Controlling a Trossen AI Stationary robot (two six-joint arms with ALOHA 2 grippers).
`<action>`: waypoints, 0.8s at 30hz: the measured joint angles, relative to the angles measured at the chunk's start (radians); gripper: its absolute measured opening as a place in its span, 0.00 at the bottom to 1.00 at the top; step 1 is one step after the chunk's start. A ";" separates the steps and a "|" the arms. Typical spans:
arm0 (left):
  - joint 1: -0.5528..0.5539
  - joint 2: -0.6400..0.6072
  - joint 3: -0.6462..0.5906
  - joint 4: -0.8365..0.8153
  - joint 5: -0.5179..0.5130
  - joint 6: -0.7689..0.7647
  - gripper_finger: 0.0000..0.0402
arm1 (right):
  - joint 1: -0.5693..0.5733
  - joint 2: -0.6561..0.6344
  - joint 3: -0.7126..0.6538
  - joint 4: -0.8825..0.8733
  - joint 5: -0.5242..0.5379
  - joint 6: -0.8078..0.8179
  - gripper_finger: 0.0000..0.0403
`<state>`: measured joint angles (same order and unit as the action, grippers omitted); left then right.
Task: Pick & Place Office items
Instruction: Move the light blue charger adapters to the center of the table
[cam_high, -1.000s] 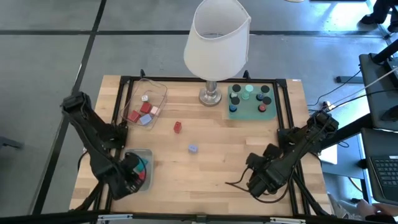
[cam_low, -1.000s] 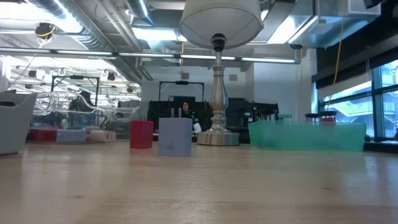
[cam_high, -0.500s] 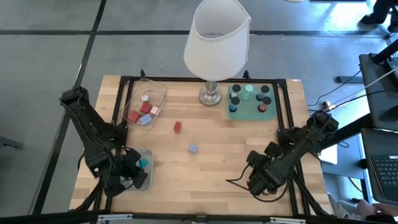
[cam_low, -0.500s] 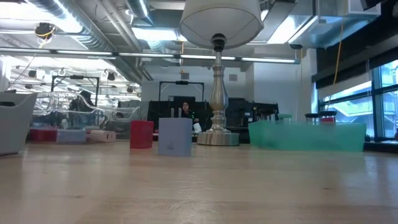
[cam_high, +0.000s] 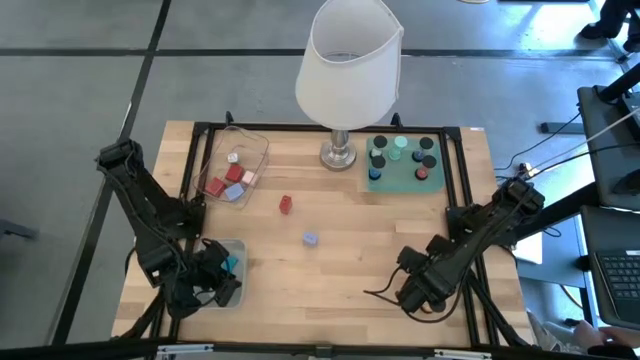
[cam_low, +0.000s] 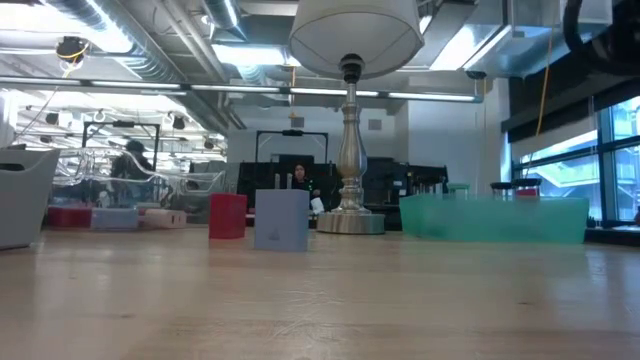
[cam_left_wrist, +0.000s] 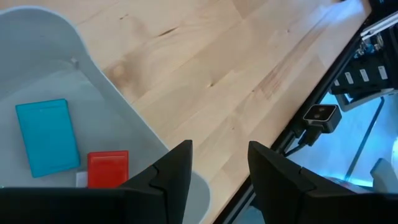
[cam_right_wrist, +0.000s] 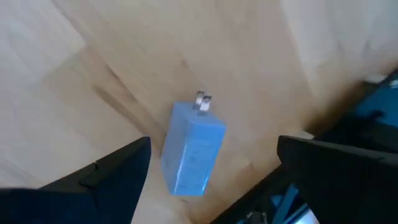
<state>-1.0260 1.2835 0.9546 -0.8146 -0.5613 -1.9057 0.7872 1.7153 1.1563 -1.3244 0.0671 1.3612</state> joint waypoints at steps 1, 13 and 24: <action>0.000 0.000 0.000 0.000 0.000 0.000 0.38 | 0.000 0.000 -0.015 0.017 -0.009 -0.006 0.87; 0.000 0.000 0.000 0.000 -0.002 0.000 0.38 | 0.000 0.000 -0.171 0.229 -0.089 -0.013 0.87; 0.000 0.000 0.000 0.003 -0.024 -0.001 0.38 | 0.000 0.000 -0.181 0.319 -0.094 -0.035 0.72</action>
<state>-1.0260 1.2835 0.9546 -0.8116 -0.5857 -1.9063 0.7872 1.7153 0.9749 -1.0054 -0.0272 1.3266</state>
